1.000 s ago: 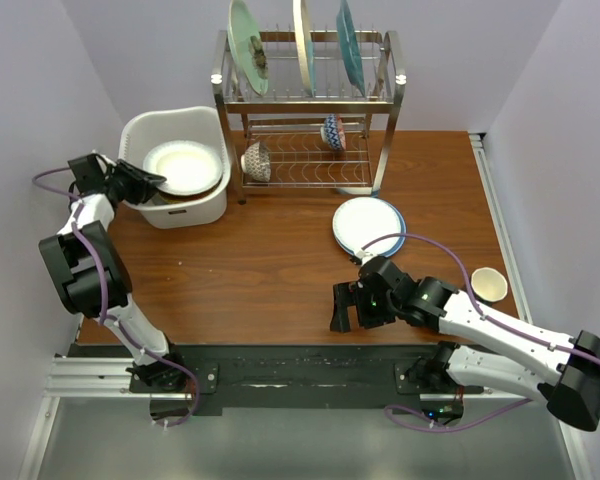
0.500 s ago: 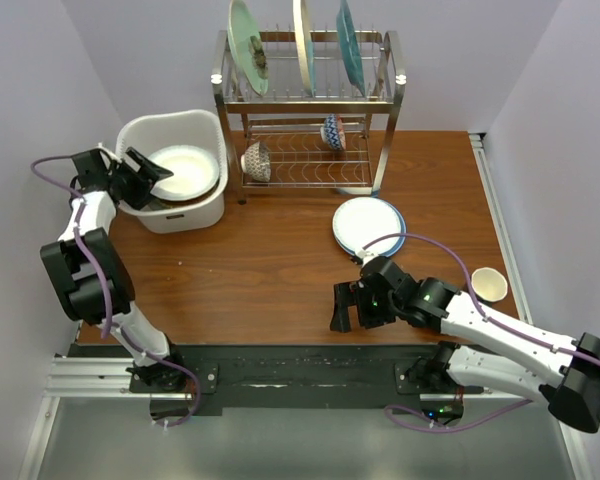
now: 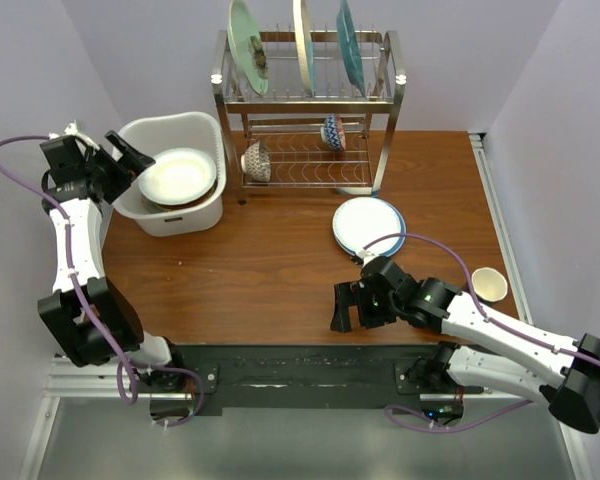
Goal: Place the plates into the plastic bin on the countertop
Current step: Move the plate to the center of the board.
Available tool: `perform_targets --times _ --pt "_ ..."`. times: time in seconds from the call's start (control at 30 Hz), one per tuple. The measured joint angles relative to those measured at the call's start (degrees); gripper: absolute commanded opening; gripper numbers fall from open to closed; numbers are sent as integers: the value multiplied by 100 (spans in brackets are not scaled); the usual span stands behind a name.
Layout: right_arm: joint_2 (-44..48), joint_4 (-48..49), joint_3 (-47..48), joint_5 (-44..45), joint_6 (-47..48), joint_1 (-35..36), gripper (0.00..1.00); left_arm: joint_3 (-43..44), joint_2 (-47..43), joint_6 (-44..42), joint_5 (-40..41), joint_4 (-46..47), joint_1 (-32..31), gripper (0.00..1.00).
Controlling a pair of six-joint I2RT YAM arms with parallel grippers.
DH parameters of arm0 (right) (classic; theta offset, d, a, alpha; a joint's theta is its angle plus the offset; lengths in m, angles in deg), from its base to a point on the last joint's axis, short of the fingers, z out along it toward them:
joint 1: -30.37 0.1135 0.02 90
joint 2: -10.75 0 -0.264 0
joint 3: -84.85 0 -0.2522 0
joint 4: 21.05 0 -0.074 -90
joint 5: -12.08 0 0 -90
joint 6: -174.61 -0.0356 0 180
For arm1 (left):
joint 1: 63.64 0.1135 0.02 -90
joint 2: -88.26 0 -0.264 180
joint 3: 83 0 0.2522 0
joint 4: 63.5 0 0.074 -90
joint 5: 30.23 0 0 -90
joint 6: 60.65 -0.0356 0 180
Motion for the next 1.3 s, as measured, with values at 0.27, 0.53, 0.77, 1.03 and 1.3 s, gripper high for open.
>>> perform_targets --times 0.27,0.53,0.77,1.03,1.3 --pt "37 -17 118 2 -2 0 99 -122 -730 11 -254 -66 -498 100" --pt "-81 -42 693 2 26 0 99 -553 -1554 -72 -695 133 -1676 100" --pt "-87 -98 782 0 26 0 99 -1578 -1539 26 -501 339 -3185 100" --pt "-61 -234 758 7 24 0 99 -1825 -791 542 133 1128 -4903 99" --pt "391 -293 151 7 -81 0 99 -1781 562 1137 529 1928 -5783 99"
